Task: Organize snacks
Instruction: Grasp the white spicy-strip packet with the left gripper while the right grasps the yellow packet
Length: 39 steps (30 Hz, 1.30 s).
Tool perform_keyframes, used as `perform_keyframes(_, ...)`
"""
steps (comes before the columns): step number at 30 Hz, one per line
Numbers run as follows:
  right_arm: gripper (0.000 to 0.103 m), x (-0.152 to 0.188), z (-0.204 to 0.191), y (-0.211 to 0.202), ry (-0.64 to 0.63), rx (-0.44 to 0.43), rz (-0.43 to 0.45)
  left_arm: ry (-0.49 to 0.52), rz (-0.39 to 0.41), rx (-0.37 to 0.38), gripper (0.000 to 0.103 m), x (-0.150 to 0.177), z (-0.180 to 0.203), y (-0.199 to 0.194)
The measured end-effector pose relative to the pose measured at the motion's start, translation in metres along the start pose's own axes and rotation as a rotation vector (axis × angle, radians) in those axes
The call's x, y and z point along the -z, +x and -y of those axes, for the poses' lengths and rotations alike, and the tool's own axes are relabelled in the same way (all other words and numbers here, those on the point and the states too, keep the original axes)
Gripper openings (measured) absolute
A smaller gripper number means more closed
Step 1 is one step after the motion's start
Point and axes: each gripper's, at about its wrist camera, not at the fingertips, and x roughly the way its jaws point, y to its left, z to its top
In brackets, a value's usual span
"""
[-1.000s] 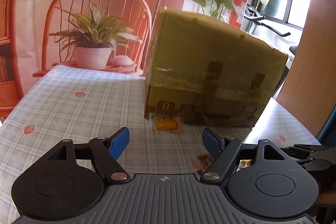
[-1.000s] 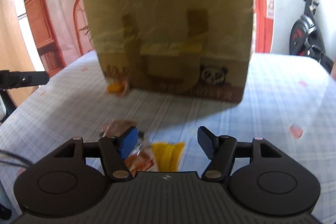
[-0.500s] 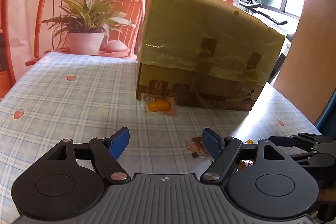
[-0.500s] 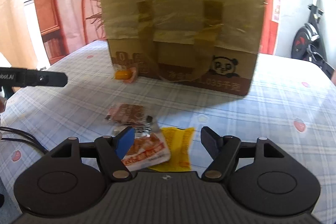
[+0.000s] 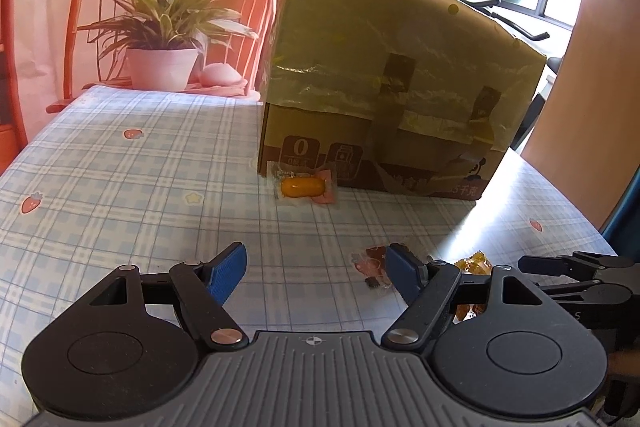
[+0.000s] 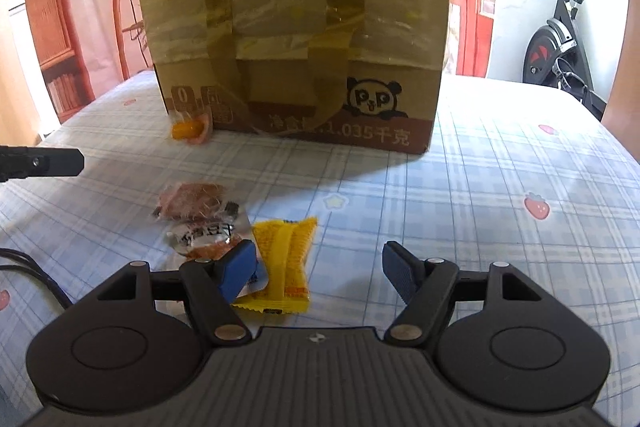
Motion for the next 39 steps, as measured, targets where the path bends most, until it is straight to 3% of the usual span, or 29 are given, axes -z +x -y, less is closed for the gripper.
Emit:
perform_keyframes(18,0.081,0.000,-0.038,0.015,-0.151,-0.051,-0.041,-0.003,-0.024,0.039,0.079,0.005,0.003,0.003)
perform_keyframes(25,0.080,-0.006,-0.005,0.004,-0.009,-0.046,0.018,-0.001,-0.038,0.040,0.079,0.006,0.006,0.006)
perform_keyframes(27,0.069,-0.005,-0.001,0.006,-0.004,-0.053,0.002,0.005,-0.042,0.042,0.079,0.007,0.009,0.007)
perform_keyframes(31,0.067,-0.001,-0.011,0.011,-0.070,-0.072,-0.018,0.012,-0.051,0.031,0.079,0.009,0.013,0.008)
perform_keyframes(34,0.040,-0.002,-0.014,0.012,-0.125,-0.053,-0.004,0.012,-0.059,0.023,0.079,0.009,0.015,0.008)
perform_keyframes(39,0.038,-0.006,0.009,0.015,-0.062,-0.022,0.010,0.017,-0.094,0.032,0.079,0.007,0.020,0.014)
